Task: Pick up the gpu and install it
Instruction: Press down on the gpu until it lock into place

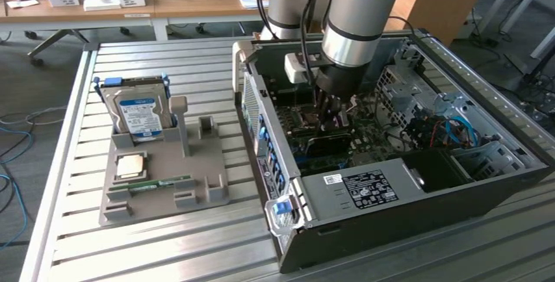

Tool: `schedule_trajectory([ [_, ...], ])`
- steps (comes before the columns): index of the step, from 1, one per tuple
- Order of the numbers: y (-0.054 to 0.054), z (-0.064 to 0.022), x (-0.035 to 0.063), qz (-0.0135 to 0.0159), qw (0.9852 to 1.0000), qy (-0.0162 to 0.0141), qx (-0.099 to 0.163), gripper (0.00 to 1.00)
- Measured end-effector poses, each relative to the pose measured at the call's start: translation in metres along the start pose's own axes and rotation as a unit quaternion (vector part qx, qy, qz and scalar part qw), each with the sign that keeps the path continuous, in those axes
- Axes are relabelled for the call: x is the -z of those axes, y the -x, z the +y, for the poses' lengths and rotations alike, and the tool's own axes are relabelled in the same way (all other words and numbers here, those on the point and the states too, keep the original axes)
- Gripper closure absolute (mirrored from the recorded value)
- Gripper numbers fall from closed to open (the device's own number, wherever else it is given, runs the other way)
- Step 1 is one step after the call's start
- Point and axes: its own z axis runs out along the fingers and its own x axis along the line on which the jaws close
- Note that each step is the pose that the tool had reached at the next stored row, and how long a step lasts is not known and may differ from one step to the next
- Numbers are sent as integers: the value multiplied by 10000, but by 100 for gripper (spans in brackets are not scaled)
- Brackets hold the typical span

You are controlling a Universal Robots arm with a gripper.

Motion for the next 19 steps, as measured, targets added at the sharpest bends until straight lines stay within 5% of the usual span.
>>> schedule_trajectory([
  [19,1,13,-6,-9,10000,-3,-2,89],
])
